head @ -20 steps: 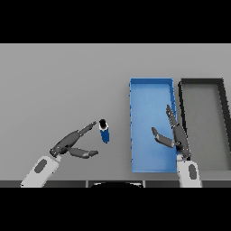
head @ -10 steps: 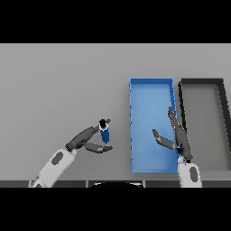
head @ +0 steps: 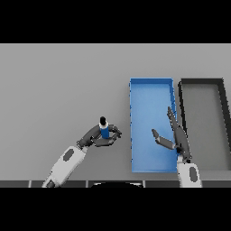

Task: Pick up the blue pipe and place it into the blue bin.

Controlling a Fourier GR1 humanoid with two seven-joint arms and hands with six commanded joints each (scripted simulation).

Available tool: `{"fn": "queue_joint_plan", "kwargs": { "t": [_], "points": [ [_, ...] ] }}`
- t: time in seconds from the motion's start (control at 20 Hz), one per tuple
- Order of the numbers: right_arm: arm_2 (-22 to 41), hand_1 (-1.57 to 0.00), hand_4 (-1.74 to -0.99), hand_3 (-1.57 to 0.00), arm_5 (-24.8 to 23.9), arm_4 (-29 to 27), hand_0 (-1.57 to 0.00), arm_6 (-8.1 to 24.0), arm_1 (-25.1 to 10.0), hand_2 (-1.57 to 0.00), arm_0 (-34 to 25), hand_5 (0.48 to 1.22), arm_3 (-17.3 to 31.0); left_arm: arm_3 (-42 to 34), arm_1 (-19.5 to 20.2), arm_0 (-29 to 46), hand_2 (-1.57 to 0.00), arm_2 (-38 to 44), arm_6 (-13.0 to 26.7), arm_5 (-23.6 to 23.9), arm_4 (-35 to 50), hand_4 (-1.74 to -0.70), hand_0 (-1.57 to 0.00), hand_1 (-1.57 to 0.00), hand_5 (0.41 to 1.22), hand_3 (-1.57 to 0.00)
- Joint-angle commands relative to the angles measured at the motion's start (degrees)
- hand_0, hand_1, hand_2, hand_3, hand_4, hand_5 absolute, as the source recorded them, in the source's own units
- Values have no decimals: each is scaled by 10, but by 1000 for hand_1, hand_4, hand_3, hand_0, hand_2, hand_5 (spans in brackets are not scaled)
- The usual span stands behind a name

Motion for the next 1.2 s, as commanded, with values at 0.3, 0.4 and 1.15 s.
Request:
{"fn": "queue_joint_plan", "kwargs": {
  "t": [0.3,0.4,1.15],
  "points": [
    [-2,1,-1252,1,-1,-2,1,9,1,1,-9,619,3,-15,-11,13,-1425,-19,-45,34,-34,-1666,-1382,-1407,1155,-1340],
    [-2,1,-1245,1,-4,0,1,12,0,1,-12,621,1,-32,-15,5,-1477,-17,-55,37,-28,-1690,-1450,-1466,1179,-1386],
    [-8,1,-1184,1,-12,7,1,0,-4,1,-1,629,-1,-163,2,-42,-1568,-40,28,18,12,-1728,-1567,-1567,1219,-1441]
  ]
}}
